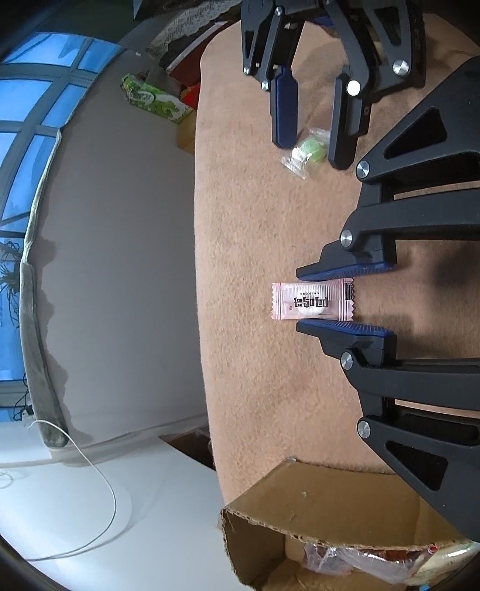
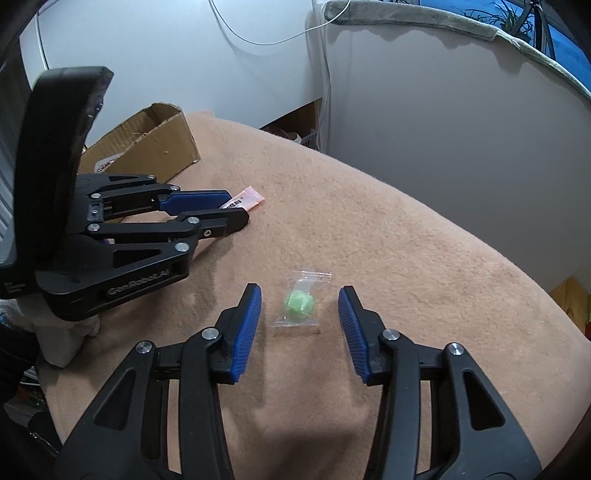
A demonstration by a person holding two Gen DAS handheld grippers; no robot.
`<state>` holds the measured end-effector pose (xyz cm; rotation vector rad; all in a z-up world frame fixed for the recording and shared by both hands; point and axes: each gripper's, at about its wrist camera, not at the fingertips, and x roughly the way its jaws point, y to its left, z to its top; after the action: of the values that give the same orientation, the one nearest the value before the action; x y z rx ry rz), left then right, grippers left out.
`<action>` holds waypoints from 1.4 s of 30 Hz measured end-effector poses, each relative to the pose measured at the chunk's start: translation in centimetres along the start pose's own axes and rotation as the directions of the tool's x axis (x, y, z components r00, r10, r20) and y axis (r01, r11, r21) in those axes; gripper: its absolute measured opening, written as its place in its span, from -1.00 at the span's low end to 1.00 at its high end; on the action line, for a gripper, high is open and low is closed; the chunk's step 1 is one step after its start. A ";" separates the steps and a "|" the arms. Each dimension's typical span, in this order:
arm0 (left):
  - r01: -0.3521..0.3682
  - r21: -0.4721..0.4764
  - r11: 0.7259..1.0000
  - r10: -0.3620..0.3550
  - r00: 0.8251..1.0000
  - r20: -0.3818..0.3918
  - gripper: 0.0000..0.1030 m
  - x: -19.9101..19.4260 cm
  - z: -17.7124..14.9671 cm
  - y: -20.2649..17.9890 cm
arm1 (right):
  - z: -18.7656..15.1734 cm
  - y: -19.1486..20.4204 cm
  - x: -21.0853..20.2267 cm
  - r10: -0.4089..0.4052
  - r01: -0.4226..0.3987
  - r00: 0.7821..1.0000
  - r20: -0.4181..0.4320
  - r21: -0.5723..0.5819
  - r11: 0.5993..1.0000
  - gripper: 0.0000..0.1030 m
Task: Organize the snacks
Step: 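Grasp the pink wrapper with the left tool while the right tool grasps the green candy bag, then carry the pink wrapper and green candy bag into the box and release both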
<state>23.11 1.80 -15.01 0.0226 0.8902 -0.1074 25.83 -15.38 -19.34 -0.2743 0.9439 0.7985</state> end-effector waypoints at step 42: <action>-0.038 -0.047 0.998 0.048 0.970 0.239 -0.64 -14.9 -3.0 2.8 | -1.4 4.7 -8.4 -0.063 0.064 0.993 0.101 -0.014 0.998 -0.57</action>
<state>11.77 6.02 -5.43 -0.0102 0.6490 -0.0495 18.77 -16.97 -12.85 -0.2749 0.8301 0.7552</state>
